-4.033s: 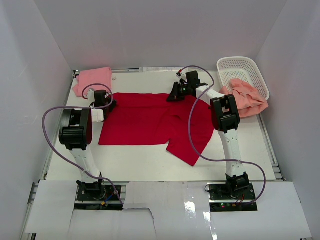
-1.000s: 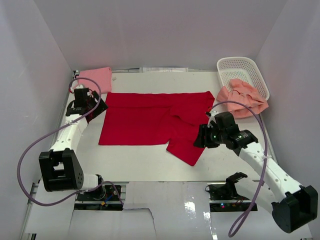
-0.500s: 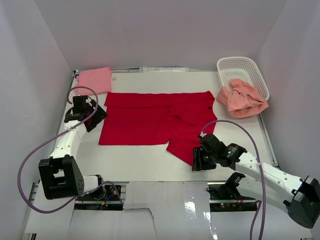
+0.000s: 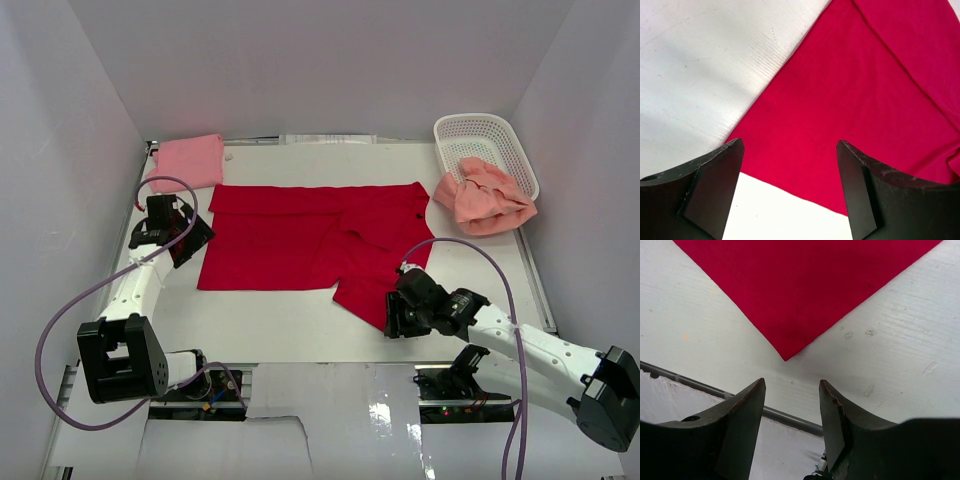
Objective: Fold and stack the t-shirts
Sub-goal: Grap the side of the flattened tshirt closest away from the robot with both arms
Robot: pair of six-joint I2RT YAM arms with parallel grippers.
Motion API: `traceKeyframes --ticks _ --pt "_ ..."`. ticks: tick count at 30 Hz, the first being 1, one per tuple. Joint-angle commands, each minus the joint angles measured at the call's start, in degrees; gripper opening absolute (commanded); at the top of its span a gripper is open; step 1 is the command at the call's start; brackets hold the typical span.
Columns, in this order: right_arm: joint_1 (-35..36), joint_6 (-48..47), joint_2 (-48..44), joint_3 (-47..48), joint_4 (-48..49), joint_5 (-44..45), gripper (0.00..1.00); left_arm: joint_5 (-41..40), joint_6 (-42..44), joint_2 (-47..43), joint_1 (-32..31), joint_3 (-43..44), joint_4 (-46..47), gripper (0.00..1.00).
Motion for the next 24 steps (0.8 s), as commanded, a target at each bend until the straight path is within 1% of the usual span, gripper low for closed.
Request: traceKeyframes --ticks 1,11,16,20,24 --pt "0.43 0.78 0.52 -1.06 1.95 1.95 0.54 -1.32 0.60 -2.51 0.37 -0.27 -0.11 0.85" --pt "0.43 0.69 4.48 -1.60 5.21 1.07 0.54 0.35 0.25 -1.36 0.46 -0.01 0.42 0.85" --pt "0.43 -0.19 6.23 -0.63 5.73 3.18 0.53 1.14 -0.19 -1.71 0.46 -1.23 1.03 0.85" --pt "0.43 -0.63 9.91 0.51 7.31 2.47 0.51 1.49 -0.10 -1.80 0.46 -1.41 1.21 0.85" --pt "0.43 -0.63 11.07 0.51 9.07 1.77 0.50 1.49 0.07 -2.24 0.46 -1.33 1.21 0.85"
